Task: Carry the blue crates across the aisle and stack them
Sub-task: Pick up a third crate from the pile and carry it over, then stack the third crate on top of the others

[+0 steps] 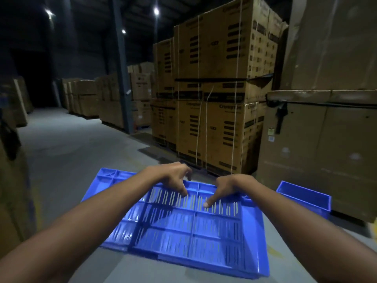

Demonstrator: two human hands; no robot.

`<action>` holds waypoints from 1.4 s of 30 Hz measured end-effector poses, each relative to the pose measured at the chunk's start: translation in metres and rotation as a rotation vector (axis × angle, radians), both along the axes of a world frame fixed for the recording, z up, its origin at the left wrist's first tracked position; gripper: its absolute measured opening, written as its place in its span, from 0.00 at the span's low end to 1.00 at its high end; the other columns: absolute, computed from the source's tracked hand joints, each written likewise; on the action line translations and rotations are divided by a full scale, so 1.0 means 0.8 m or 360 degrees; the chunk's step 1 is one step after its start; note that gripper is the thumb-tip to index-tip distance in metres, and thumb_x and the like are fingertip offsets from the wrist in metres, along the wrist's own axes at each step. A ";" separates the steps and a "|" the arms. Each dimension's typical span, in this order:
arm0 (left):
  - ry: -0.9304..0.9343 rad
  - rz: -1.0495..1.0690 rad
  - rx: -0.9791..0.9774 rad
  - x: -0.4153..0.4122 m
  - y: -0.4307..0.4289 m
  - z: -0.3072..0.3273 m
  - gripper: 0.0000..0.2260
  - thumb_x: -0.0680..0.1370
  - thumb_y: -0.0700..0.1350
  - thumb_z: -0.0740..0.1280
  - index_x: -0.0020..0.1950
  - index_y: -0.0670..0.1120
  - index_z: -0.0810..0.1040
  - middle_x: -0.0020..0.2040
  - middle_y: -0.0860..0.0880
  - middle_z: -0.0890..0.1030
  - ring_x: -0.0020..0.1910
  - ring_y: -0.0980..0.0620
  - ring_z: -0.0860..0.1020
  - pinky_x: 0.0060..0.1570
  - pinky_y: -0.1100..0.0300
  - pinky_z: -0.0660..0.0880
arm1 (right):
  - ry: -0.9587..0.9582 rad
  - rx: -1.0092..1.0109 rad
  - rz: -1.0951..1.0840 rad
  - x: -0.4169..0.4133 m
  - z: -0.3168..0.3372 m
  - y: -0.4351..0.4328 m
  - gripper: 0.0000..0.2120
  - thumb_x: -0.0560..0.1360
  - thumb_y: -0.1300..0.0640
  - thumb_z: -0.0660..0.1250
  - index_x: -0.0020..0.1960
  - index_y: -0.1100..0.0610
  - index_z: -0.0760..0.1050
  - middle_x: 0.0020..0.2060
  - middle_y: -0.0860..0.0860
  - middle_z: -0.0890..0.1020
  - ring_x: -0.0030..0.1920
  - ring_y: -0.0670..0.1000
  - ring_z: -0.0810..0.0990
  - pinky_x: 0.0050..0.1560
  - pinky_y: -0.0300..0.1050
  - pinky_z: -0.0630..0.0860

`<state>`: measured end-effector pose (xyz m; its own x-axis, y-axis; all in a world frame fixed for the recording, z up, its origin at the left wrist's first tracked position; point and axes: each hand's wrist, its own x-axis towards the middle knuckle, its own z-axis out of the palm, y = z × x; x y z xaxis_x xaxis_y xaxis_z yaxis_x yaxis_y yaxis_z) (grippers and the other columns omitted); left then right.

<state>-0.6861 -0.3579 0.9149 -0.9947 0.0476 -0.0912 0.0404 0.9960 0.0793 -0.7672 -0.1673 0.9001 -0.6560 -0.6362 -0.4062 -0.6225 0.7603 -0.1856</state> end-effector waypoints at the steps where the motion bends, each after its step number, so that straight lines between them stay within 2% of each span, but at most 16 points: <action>1: 0.0002 -0.0065 -0.0012 -0.018 -0.005 0.001 0.28 0.67 0.53 0.78 0.64 0.46 0.76 0.51 0.49 0.77 0.49 0.50 0.74 0.47 0.57 0.74 | -0.0062 0.0083 -0.0063 -0.015 -0.001 -0.006 0.34 0.59 0.28 0.75 0.52 0.53 0.76 0.53 0.49 0.79 0.52 0.53 0.79 0.56 0.50 0.77; 4: 0.0071 -0.0191 -0.0022 -0.072 -0.027 0.008 0.28 0.66 0.54 0.78 0.61 0.45 0.78 0.54 0.47 0.80 0.48 0.49 0.77 0.47 0.54 0.78 | -0.0157 0.0064 -0.0201 -0.059 0.008 -0.028 0.29 0.61 0.32 0.77 0.51 0.52 0.79 0.52 0.50 0.82 0.51 0.54 0.82 0.57 0.53 0.79; 6: 0.0118 -0.0243 -0.0039 -0.109 -0.048 0.014 0.24 0.65 0.55 0.77 0.56 0.45 0.79 0.50 0.48 0.81 0.46 0.47 0.79 0.43 0.53 0.79 | -0.0144 -0.0106 -0.0301 -0.087 0.015 -0.045 0.31 0.61 0.36 0.79 0.55 0.55 0.80 0.52 0.52 0.84 0.50 0.55 0.84 0.56 0.55 0.80; 10: 0.0118 -0.0365 -0.0184 -0.190 -0.070 0.017 0.17 0.67 0.58 0.74 0.47 0.48 0.78 0.41 0.49 0.80 0.40 0.48 0.79 0.34 0.55 0.73 | -0.0014 -0.0315 -0.0375 -0.143 0.013 -0.067 0.20 0.63 0.43 0.80 0.45 0.56 0.80 0.40 0.52 0.83 0.37 0.51 0.80 0.38 0.45 0.79; 14: 0.0000 -0.0424 -0.0188 -0.273 -0.067 0.001 0.13 0.69 0.57 0.72 0.43 0.50 0.75 0.40 0.51 0.78 0.41 0.48 0.79 0.36 0.53 0.76 | 0.0121 -0.0357 -0.0442 -0.201 0.007 -0.069 0.17 0.66 0.49 0.80 0.45 0.60 0.80 0.39 0.53 0.84 0.36 0.52 0.81 0.36 0.47 0.79; 16: -0.0185 -0.0393 -0.0077 -0.319 -0.062 -0.010 0.10 0.70 0.53 0.72 0.43 0.50 0.76 0.42 0.50 0.80 0.42 0.48 0.81 0.41 0.50 0.80 | 0.0271 -0.0275 -0.0414 -0.232 0.000 -0.066 0.18 0.66 0.47 0.79 0.45 0.57 0.78 0.41 0.52 0.81 0.41 0.53 0.80 0.39 0.45 0.75; 18: -0.0282 -0.0429 -0.0027 -0.369 -0.052 -0.024 0.07 0.70 0.49 0.72 0.41 0.50 0.75 0.42 0.50 0.80 0.42 0.50 0.80 0.41 0.53 0.79 | 0.0374 -0.0201 -0.0420 -0.270 -0.007 -0.057 0.20 0.66 0.44 0.78 0.48 0.56 0.77 0.44 0.52 0.80 0.44 0.53 0.78 0.43 0.47 0.75; 20: -0.0297 -0.0468 -0.0022 -0.420 -0.038 -0.039 0.06 0.70 0.48 0.71 0.44 0.48 0.78 0.45 0.48 0.81 0.42 0.50 0.79 0.42 0.53 0.78 | 0.0399 -0.0137 -0.0426 -0.315 -0.016 -0.045 0.19 0.66 0.43 0.77 0.47 0.55 0.78 0.43 0.51 0.80 0.43 0.53 0.79 0.44 0.47 0.76; 23: -0.0312 -0.0454 0.0031 -0.505 -0.017 -0.054 0.14 0.71 0.47 0.71 0.55 0.45 0.78 0.51 0.46 0.81 0.48 0.47 0.80 0.51 0.49 0.80 | 0.0254 -0.0168 -0.0508 -0.396 -0.028 -0.022 0.13 0.69 0.47 0.77 0.43 0.52 0.75 0.37 0.47 0.80 0.38 0.49 0.81 0.41 0.44 0.76; 25: -0.0319 -0.0447 0.0083 -0.568 0.002 -0.060 0.14 0.72 0.46 0.71 0.56 0.44 0.77 0.52 0.46 0.80 0.48 0.47 0.80 0.52 0.49 0.79 | 0.0141 -0.0228 -0.0563 -0.457 -0.033 -0.003 0.11 0.70 0.51 0.77 0.41 0.52 0.75 0.34 0.46 0.81 0.35 0.48 0.83 0.41 0.43 0.78; 28: -0.0333 -0.0500 0.0046 -0.666 0.031 -0.060 0.11 0.71 0.46 0.72 0.51 0.46 0.78 0.50 0.45 0.81 0.45 0.49 0.80 0.43 0.53 0.79 | 0.0116 -0.0260 -0.0588 -0.553 -0.035 0.027 0.11 0.68 0.51 0.78 0.39 0.52 0.76 0.35 0.47 0.82 0.33 0.48 0.82 0.38 0.44 0.79; 30: -0.0283 -0.0530 0.0001 -0.733 0.050 -0.048 0.08 0.70 0.47 0.73 0.46 0.47 0.78 0.47 0.46 0.82 0.43 0.50 0.81 0.41 0.52 0.80 | 0.0139 -0.0295 -0.0606 -0.618 -0.029 0.050 0.13 0.67 0.50 0.79 0.36 0.53 0.76 0.33 0.47 0.81 0.31 0.48 0.81 0.34 0.42 0.77; 33: -0.0167 -0.0583 0.0091 -0.817 0.073 -0.025 0.06 0.71 0.45 0.72 0.44 0.47 0.77 0.45 0.46 0.82 0.41 0.49 0.81 0.40 0.54 0.79 | 0.0186 -0.0334 -0.0646 -0.703 -0.006 0.078 0.15 0.67 0.51 0.80 0.34 0.53 0.74 0.29 0.46 0.79 0.29 0.47 0.79 0.32 0.39 0.72; 35: -0.0156 -0.0622 0.0100 -0.862 0.080 -0.012 0.06 0.71 0.45 0.72 0.43 0.48 0.76 0.45 0.46 0.81 0.41 0.50 0.80 0.41 0.54 0.80 | 0.0199 -0.0324 -0.0637 -0.749 0.006 0.088 0.14 0.67 0.51 0.79 0.35 0.53 0.75 0.29 0.46 0.80 0.29 0.47 0.80 0.31 0.39 0.72; 39: -0.0141 -0.0676 0.0079 -0.950 0.089 0.001 0.07 0.70 0.47 0.73 0.42 0.48 0.76 0.44 0.46 0.82 0.43 0.47 0.81 0.47 0.46 0.81 | 0.0352 -0.0272 -0.0635 -0.830 0.017 0.097 0.14 0.67 0.47 0.79 0.38 0.52 0.76 0.32 0.46 0.81 0.33 0.47 0.82 0.30 0.40 0.71; 42: -0.0168 -0.0675 0.0146 -1.017 0.090 0.006 0.09 0.70 0.48 0.73 0.45 0.49 0.75 0.46 0.46 0.81 0.45 0.47 0.81 0.48 0.48 0.81 | 0.0447 -0.0231 -0.0648 -0.887 0.025 0.099 0.14 0.67 0.45 0.78 0.41 0.52 0.77 0.36 0.47 0.81 0.37 0.49 0.81 0.35 0.43 0.73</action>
<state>-1.4996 -0.2862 0.9194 -0.8708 0.4621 -0.1677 0.4309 0.8817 0.1921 -1.4765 -0.0882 0.9200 -0.9333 -0.3432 -0.1055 -0.3223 0.9303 -0.1752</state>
